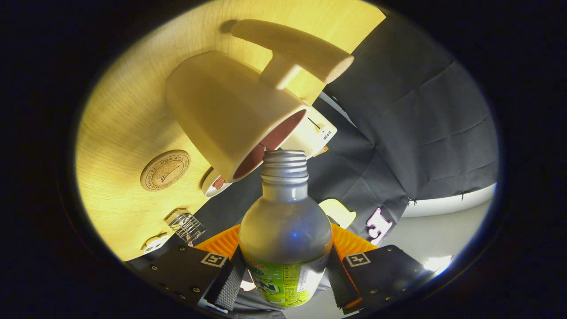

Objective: Take the bottle from table, then pour the juice into the cup, finally place the bottle on the coaster

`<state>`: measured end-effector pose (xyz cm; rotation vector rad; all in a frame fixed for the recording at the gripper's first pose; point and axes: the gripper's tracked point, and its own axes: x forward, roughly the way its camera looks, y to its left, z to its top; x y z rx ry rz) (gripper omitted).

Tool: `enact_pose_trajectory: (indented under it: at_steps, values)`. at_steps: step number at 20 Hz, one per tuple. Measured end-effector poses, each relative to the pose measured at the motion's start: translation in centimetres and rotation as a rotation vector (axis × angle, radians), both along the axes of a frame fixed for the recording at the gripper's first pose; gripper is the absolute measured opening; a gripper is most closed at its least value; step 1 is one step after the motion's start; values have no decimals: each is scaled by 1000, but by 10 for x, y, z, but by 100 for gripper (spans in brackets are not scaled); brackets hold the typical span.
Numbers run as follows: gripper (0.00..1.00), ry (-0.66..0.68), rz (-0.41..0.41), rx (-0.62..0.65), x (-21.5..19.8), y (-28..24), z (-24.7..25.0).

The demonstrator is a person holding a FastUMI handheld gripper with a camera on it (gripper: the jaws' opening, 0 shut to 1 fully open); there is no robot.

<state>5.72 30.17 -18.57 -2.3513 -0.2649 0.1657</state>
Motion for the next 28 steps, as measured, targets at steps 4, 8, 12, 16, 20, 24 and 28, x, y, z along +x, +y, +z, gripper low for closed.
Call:
enact_pose_trajectory:
  at_steps: [4,8,12,16,20,24,28]
  values:
    - [81,2,-6,-3,-1,-4,-2]
    - [81,1,-10,-1,0,-4,-2]
    - [81,0,-6,-2,0,-4,1]
    - [81,-3,3,-14,-4,2,6]
    - [81,-20,9,-13,-3,10,13]
    - [81,-21,18,-12,-7,15,15]
    - [81,-17,15,-17,-5,14,14]
